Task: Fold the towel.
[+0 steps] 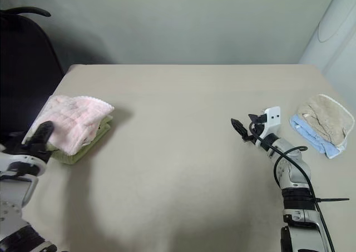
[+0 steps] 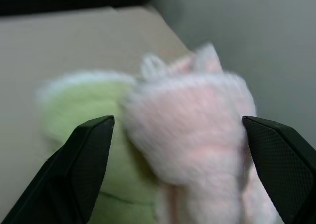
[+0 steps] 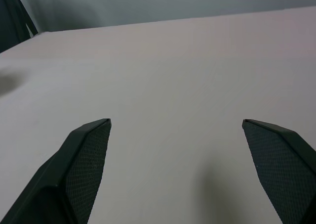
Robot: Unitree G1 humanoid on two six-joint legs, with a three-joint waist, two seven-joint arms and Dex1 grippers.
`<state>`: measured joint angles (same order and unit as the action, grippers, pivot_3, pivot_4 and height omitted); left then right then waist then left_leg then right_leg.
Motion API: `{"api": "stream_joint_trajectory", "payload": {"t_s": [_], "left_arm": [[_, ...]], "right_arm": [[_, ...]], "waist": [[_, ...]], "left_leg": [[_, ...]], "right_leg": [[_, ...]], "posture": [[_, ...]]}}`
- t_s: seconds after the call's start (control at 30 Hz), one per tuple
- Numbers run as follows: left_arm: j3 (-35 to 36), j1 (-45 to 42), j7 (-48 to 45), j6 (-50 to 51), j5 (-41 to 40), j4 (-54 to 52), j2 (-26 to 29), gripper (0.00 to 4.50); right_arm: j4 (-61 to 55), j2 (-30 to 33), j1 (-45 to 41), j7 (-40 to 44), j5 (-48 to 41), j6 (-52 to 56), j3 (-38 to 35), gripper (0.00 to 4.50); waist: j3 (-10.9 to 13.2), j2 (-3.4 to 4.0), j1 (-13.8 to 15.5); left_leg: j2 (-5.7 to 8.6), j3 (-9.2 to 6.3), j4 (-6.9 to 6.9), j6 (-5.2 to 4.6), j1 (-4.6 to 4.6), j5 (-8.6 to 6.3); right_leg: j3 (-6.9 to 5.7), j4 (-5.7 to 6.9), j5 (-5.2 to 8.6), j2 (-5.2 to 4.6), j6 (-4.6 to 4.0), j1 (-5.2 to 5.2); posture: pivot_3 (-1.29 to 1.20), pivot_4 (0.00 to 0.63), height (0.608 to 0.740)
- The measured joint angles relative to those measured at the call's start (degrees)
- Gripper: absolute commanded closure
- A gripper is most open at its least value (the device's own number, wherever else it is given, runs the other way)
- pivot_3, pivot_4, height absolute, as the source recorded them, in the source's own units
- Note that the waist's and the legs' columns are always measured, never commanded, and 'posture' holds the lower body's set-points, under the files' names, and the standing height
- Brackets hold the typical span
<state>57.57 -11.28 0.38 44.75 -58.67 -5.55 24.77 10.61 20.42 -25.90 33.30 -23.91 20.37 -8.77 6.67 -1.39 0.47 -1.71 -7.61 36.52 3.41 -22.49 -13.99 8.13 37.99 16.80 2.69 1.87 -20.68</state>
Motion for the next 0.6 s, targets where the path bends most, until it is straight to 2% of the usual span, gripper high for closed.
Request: {"api": "stream_joint_trajectory", "payload": {"t_s": [0.1,0.23,0.3,0.4,0.5,0.6], "left_arm": [[1.73,1.69,1.03,-2.39,-0.12,-0.26,0.28,0.02],[0.64,1.48,-0.93,-5.32,0.38,-3.24,5.46,0.02],[-5.79,1.59,-5.48,-5.51,1.46,-9.78,9.53,0.02],[-21.32,0.79,-13.96,-5.53,4.07,-19.66,14.27,0.02],[-38.96,-2.77,-19.58,-5.76,8.94,-21.72,12.09,0.02],[-49.65,-3.95,-23.14,-6.88,14.49,-21.24,10.48,0.02]], "right_arm": [[0.0,-0.05,0.01,-0.01,0.0,-0.02,-0.01,0.0],[0.42,-0.02,-0.53,-0.01,-0.02,-0.02,-0.2,0.0],[0.63,0.05,-0.96,-0.01,-0.03,-0.02,-0.33,0.0],[0.6,-0.03,-1.97,-0.01,-0.04,-0.03,-0.29,0.0],[0.46,-0.41,-2.15,-0.14,-0.03,-0.04,-0.21,0.0],[-0.43,-0.62,-1.03,-0.73,-0.04,0.03,-0.28,0.0]], "waist": [[0.0,-0.05,0.07],[0.08,-0.31,0.08],[0.09,-0.33,0.38],[0.09,-0.24,0.78],[0.09,-0.2,0.64],[0.12,-0.2,0.04]], "left_leg": [[0.0,-0.07,0.01,0.0,0.0,0.0],[-0.01,-0.11,0.0,0.01,-0.01,0.0],[0.06,-0.26,0.06,0.01,0.02,0.0],[0.17,-0.24,0.08,-0.06,0.09,-0.04],[0.08,-0.13,0.05,-0.04,0.02,-0.04],[0.0,-0.1,0.02,0.08,-0.36,0.04]], "right_leg": [[-0.05,0.0,0.0,0.01,-0.01,0.03],[-0.09,-0.04,0.0,0.02,-0.05,0.04],[-0.16,-0.11,-0.01,0.01,-0.06,0.0],[-0.16,-0.1,-0.01,-0.06,-0.06,0.03],[-0.14,-0.04,-0.03,-0.06,-0.08,0.12],[-0.16,0.0,-0.06,-0.02,-0.13,-0.29]], "posture": [[0.0,0.15,0.74],[0.0,0.15,0.74],[0.0,0.15,0.74],[0.0,0.15,0.74],[0.0,0.15,0.74],[0.0,0.15,0.74]]}}
